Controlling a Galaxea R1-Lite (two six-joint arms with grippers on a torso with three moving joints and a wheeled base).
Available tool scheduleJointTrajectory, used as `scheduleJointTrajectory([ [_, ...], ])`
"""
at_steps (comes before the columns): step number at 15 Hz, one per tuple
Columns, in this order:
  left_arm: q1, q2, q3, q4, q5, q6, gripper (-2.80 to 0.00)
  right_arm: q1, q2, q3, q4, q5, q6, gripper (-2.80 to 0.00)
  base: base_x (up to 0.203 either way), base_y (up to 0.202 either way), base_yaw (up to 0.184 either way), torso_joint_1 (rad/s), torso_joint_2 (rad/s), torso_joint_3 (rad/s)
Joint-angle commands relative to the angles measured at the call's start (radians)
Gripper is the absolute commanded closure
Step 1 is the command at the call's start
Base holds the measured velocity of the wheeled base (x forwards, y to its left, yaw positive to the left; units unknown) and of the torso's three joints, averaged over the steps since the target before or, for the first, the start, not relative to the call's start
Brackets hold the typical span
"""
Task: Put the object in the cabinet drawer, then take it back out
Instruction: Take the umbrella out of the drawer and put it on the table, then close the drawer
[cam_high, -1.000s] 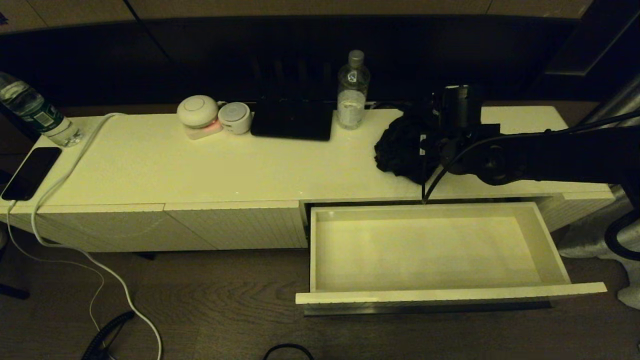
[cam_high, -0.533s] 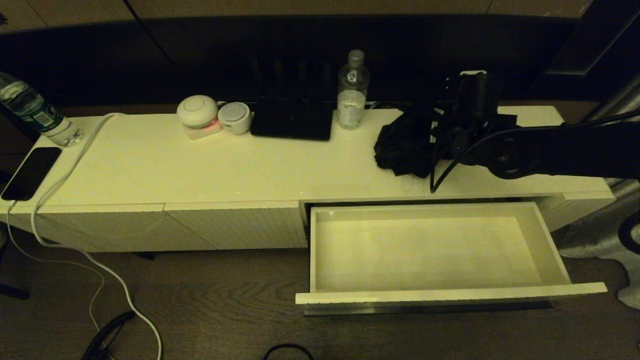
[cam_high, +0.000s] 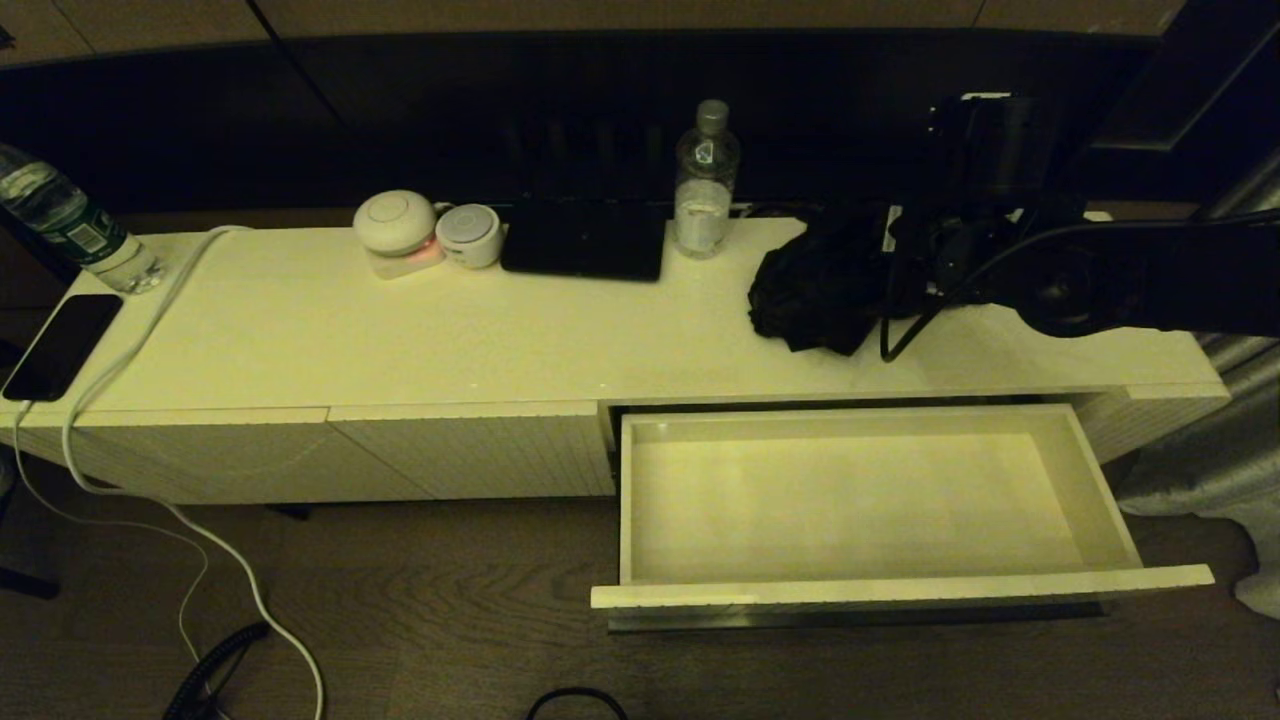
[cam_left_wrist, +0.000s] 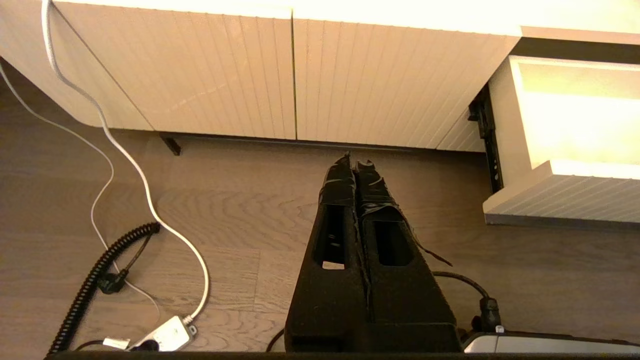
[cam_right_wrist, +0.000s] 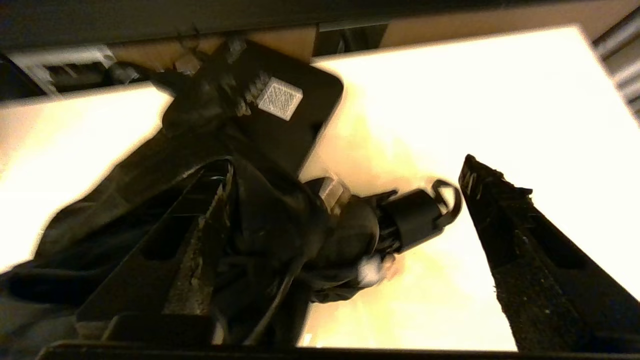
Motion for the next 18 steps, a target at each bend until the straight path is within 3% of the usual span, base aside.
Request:
scheduleJointTrajectory([
  [1,-0.001,-0.002,0.000,0.000,0.001,-0.001,0.00,0.009,-0.068,0.054,0.002,-0.002,0.001,-2.80,0.000,0.000,0.000,0.000,0.00,0.000],
  [4,0.000,-0.002,0.000,0.000,0.001,-0.001,0.00,0.046,-0.201,0.215,0.023,0.011,0.006,-2.80,0.000,0.000,0.000,0.000,0.00,0.000],
  [9,0.000,-0.002,0.000,0.000,0.001,-0.001,0.00,-0.027,-0.161,0.217,0.049,0.027,0.034,-2.80,0.000,0.000,0.000,0.000,0.00,0.000],
  [12,0.000,-0.002,0.000,0.000,0.001,-0.001,0.00,-0.024,-0.216,0.290,0.074,0.040,0.064,-2.80,0.000,0.000,0.000,0.000,0.00,0.000],
  [13,0.000,-0.002,0.000,0.000,0.001,-0.001,0.00,-0.019,-0.251,0.331,0.096,0.049,0.084,0.00,0.000,0.000,0.000,0.000,0.00,0.000],
  [18,0.000,-0.002,0.000,0.000,0.001,-0.001,0.00,0.021,-0.422,0.630,0.214,0.098,0.169,0.00,0.000,0.000,0.000,0.000,0.00,0.000],
])
